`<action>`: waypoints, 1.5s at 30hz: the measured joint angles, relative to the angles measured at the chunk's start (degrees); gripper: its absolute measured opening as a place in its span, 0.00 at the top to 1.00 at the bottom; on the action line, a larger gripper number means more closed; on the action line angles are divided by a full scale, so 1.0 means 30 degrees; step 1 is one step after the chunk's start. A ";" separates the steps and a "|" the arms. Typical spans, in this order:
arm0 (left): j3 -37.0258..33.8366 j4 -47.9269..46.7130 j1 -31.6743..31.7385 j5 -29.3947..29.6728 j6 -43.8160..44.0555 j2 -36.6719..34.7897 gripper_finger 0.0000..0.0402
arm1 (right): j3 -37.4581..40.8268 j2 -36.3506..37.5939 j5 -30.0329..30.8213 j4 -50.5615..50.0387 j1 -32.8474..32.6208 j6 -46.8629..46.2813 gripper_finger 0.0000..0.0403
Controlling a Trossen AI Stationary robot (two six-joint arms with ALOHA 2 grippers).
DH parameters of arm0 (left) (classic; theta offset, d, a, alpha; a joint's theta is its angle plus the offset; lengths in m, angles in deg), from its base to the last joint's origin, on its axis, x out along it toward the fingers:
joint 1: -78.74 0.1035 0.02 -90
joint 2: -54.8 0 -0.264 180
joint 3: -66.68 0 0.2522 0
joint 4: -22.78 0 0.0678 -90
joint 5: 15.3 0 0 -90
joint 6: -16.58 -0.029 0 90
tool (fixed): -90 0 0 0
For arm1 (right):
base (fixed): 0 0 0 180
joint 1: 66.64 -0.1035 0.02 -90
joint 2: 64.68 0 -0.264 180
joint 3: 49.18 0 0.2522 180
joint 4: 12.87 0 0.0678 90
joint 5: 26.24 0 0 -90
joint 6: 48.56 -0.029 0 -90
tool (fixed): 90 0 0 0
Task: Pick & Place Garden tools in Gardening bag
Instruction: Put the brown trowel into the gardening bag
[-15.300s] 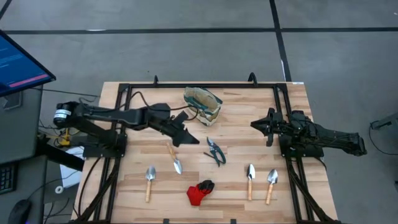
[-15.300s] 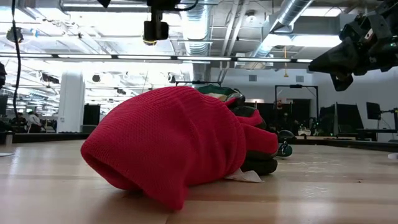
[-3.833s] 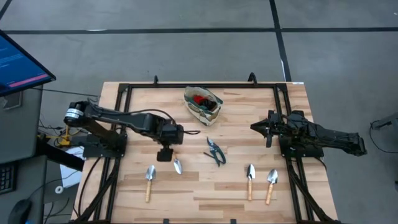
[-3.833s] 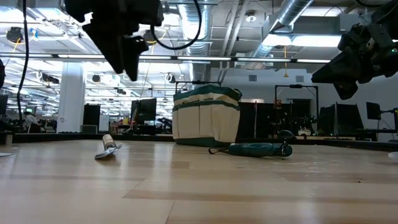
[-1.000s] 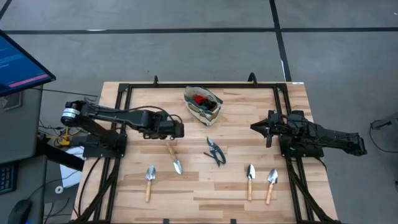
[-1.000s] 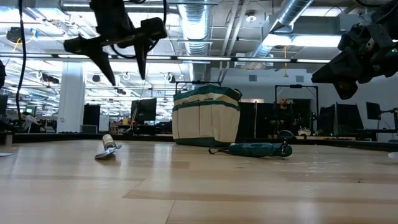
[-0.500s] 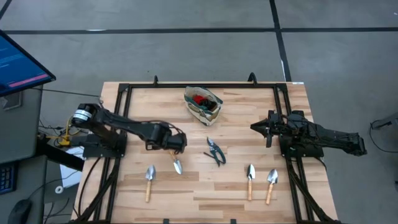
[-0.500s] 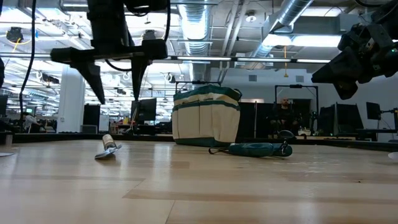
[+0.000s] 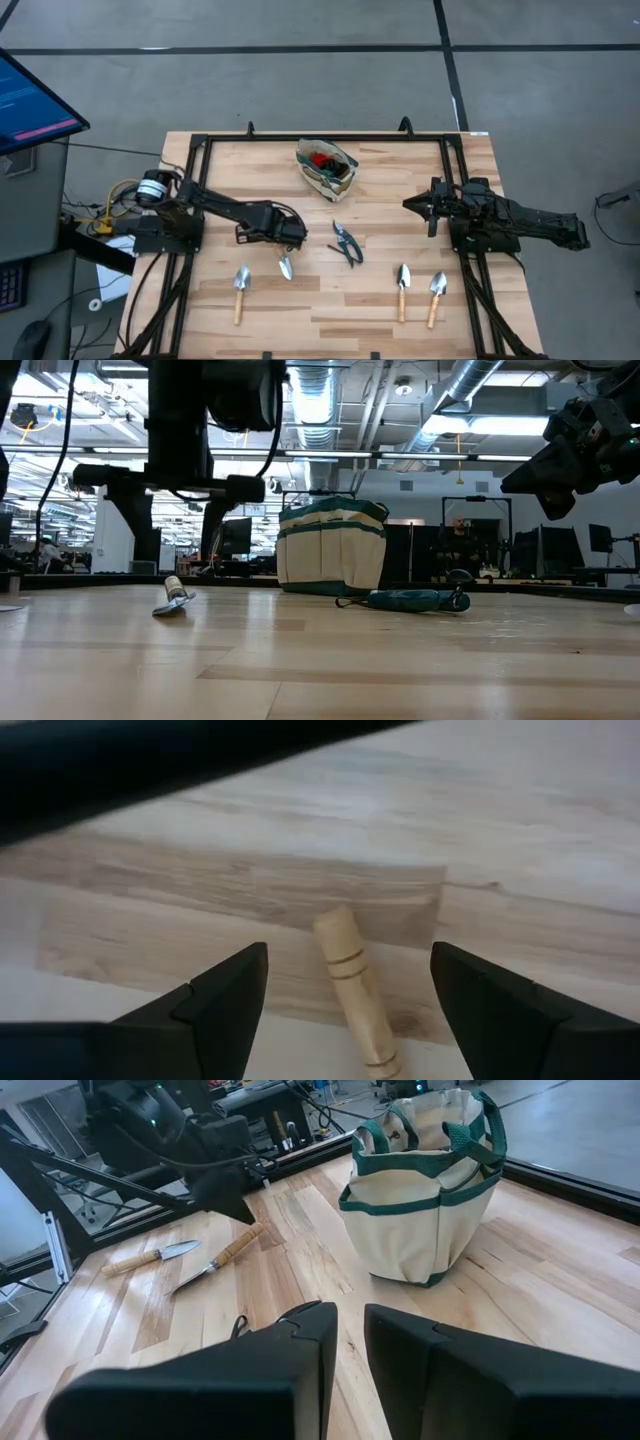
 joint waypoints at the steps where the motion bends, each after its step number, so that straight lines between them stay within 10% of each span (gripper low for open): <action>1: -0.0035 0.0077 0.0000 -0.0015 0.0010 0.0049 0.30 | 0.0000 0.0000 0.0000 0.0000 -0.0007 0.0000 0.88; 15: -0.2804 0.4341 0.0773 -0.2752 0.0696 -0.0027 0.32 | 0.0000 -0.0005 0.0000 0.0000 -0.0002 -0.0005 0.88; 26: -0.2930 0.4844 0.1056 -0.3561 0.0424 -0.0027 0.67 | -0.0001 -0.0006 0.0000 0.0000 -0.0003 -0.0005 0.88; 31: -0.2930 0.4810 0.1056 -0.3117 0.0301 -0.0027 0.83 | 0.0000 0.0000 0.0000 0.0000 0.0000 0.0000 0.88; 45: -0.2945 0.5455 0.1086 0.0118 -0.1667 -0.1606 0.83 | -0.0002 -0.0007 0.0000 0.0002 -0.0004 -0.0002 0.88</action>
